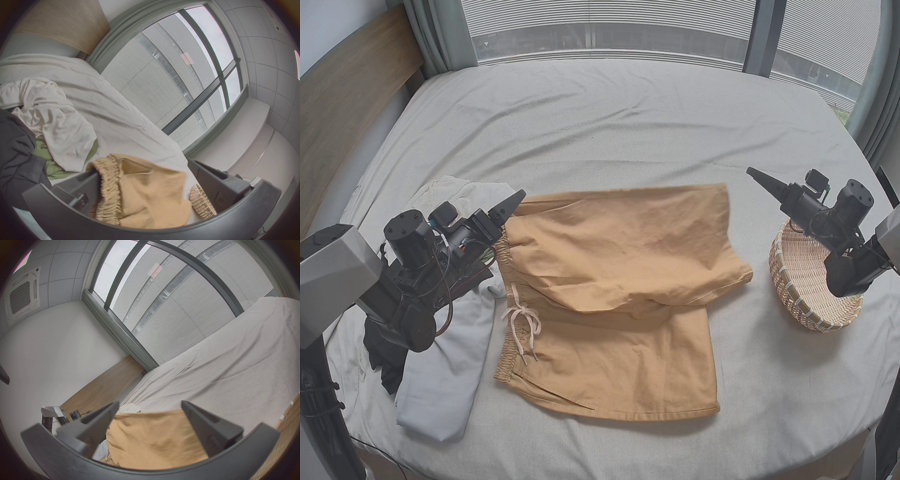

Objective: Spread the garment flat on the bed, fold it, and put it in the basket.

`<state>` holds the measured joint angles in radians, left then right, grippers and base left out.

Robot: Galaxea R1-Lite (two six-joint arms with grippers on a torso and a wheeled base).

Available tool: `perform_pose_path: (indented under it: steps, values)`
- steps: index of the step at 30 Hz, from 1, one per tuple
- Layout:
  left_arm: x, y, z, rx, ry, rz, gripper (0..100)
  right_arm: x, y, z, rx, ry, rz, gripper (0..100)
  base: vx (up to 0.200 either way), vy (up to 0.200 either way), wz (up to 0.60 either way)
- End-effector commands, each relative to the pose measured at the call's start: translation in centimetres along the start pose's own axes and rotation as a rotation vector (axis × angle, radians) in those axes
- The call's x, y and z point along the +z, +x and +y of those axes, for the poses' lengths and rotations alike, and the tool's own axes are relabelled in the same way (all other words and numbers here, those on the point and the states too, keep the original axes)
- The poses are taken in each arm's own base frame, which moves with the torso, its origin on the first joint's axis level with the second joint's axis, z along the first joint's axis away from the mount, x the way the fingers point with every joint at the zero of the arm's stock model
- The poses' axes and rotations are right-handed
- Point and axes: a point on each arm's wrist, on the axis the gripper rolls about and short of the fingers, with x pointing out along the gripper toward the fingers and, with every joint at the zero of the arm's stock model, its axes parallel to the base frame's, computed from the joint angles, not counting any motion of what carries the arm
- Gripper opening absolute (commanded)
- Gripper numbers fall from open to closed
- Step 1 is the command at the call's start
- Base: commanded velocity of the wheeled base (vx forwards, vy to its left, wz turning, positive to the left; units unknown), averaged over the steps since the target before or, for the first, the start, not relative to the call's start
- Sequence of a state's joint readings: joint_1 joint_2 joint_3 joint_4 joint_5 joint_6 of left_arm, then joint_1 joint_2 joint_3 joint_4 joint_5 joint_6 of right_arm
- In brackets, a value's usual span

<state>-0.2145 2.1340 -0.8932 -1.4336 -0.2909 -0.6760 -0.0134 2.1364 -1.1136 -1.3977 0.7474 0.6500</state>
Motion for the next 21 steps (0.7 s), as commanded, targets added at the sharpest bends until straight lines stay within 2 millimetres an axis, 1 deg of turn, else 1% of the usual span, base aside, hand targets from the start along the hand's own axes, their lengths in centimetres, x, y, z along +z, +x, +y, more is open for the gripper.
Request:
perform_pose_path:
  steps: [1, 6, 11, 12, 14, 15, 21]
  values:
    - [-0.8, 0.3, -0.1, 0.01, -0.012, 0.03, 100, -0.6, -0.1, 0.0, -0.004, 0.01, 0.013, 100, 0.0, 0.0, 0.0]
    - [-1.2, 0.2, 0.5, 0.072, -0.024, 0.047, 100, -1.4, -0.6, 1.3, 0.006, 0.016, 0.029, 100, 0.0, 0.0, 0.0]
    - [-1.2, -0.4, 1.2, 0.126, -0.027, 0.058, 100, -2.5, -1.5, 3.0, 0.026, 0.021, 0.041, 100, 0.0, 0.0, 0.0]
    - [-1.2, -0.4, 1.2, 0.126, -0.027, 0.058, 100, -2.5, -1.5, 3.0, 0.026, 0.021, 0.041, 100, 0.0, 0.0, 0.0]
    - [-1.3, -0.9, 1.4, 0.142, -0.025, 0.062, 100, -3.1, -1.9, 3.3, 0.027, 0.026, 0.047, 100, 0.0, 0.0, 0.0]
    - [-1.5, -1.2, 1.5, 0.149, -0.024, 0.069, 100, -3.5, -2.3, 3.4, 0.018, 0.031, 0.059, 100, 0.0, 0.0, 0.0]
    - [-2.3, -2.7, 1.6, 0.169, 0.01, 0.095, 100, -4.6, -3.2, 3.7, -0.001, 0.005, 0.095, 100, 0.0, 0.0, 0.0]
